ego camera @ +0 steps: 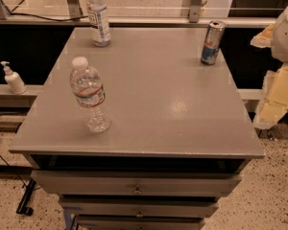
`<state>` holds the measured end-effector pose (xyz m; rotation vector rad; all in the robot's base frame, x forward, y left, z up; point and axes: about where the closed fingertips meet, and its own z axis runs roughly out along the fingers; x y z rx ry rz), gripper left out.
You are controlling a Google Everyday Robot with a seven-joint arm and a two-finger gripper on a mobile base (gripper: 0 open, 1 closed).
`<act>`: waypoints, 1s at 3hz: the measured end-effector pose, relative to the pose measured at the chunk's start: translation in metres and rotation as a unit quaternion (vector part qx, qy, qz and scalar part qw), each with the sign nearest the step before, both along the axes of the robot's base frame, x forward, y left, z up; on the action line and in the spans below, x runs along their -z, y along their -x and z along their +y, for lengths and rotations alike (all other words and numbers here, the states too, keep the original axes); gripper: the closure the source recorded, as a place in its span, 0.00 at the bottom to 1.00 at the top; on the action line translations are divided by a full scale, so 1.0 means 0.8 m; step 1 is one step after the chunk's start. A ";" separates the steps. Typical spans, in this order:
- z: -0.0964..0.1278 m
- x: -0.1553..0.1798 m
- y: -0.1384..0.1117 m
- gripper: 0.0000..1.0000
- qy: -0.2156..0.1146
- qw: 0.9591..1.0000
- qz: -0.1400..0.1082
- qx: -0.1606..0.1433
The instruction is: Move redbull can near water bottle
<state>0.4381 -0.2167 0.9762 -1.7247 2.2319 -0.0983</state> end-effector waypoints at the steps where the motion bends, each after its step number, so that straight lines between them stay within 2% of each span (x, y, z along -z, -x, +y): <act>1: 0.000 0.000 0.000 0.00 0.000 1.000 0.000 0.000; 2: -0.025 -0.011 -0.028 0.00 -0.036 0.999 -0.025 0.004; 3: -0.060 -0.023 -0.083 0.00 -0.094 0.993 -0.069 0.019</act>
Offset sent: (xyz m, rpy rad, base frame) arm 0.0669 -0.0628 0.0257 0.2185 -0.1305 -0.0258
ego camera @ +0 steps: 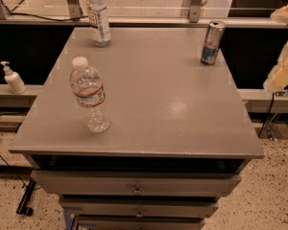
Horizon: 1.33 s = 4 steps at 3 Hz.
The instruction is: Move redbull can near water bottle
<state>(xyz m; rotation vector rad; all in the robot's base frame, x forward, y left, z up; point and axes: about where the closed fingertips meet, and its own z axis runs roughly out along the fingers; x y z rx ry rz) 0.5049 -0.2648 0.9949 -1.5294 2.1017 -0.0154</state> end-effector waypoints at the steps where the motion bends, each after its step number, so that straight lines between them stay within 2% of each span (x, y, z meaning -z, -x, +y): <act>1: -0.031 0.002 -0.060 0.00 -0.053 0.998 -0.028 0.024; 2: -0.041 0.021 -0.101 0.00 -0.115 0.992 -0.034 0.050; 3: -0.035 0.037 -0.124 0.00 -0.159 0.983 -0.039 0.082; 4: -0.027 0.061 -0.143 0.00 -0.215 0.971 -0.037 0.100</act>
Offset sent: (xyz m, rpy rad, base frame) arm 0.1198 -0.0460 -0.0333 0.3987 -0.0821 -0.1771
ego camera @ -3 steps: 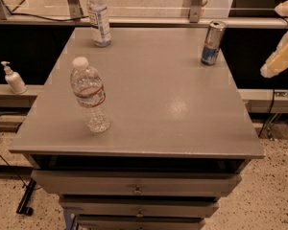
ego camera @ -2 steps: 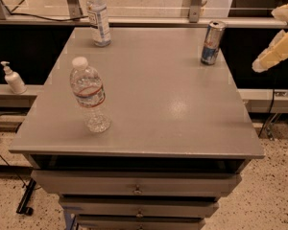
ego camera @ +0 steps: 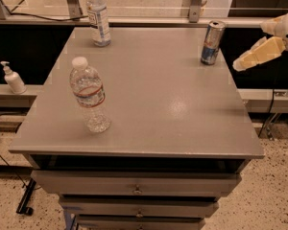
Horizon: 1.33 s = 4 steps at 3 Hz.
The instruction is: Move redbull can near water bottle
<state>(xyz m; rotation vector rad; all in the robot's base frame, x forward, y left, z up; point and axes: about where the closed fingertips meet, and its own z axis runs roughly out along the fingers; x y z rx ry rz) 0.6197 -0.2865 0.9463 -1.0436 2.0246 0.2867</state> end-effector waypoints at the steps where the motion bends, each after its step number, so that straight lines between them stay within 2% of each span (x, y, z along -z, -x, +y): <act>1: 0.002 0.001 -0.003 0.00 -0.006 1.000 -0.002 0.001; 2: 0.007 0.003 -0.008 0.00 -0.042 0.999 -0.010 -0.002; 3: 0.018 0.020 -0.020 0.00 -0.098 0.995 -0.035 0.003; 4: 0.030 0.038 -0.047 0.00 -0.137 0.988 -0.072 0.013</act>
Offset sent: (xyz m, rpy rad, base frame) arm 0.0104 0.0049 -0.0018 0.2132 -0.0597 0.0010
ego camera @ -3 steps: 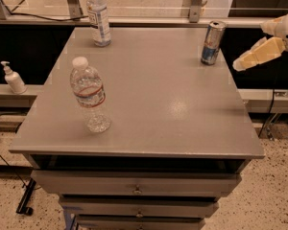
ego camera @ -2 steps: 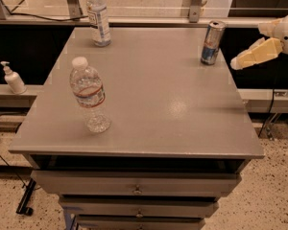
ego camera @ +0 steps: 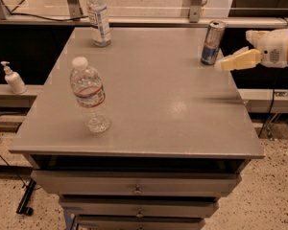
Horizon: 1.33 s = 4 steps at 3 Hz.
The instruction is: Move redbull can near water bottle
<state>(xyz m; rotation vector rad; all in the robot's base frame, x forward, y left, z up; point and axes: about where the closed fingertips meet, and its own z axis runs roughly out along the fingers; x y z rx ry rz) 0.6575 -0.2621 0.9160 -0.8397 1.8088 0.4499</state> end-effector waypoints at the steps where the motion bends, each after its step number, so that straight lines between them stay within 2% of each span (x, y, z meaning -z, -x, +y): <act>1: 0.007 0.017 -0.037 0.00 -0.015 1.000 -0.022 0.014; 2: 0.012 0.033 -0.079 0.00 -0.025 0.999 -0.029 0.026; 3: 0.020 0.042 -0.112 0.18 -0.036 0.999 -0.029 0.028; 4: 0.022 0.041 -0.130 0.42 -0.044 0.998 -0.030 0.032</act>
Offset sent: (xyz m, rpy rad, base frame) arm 0.1033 0.0065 -0.0372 0.0735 -0.0804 -0.0927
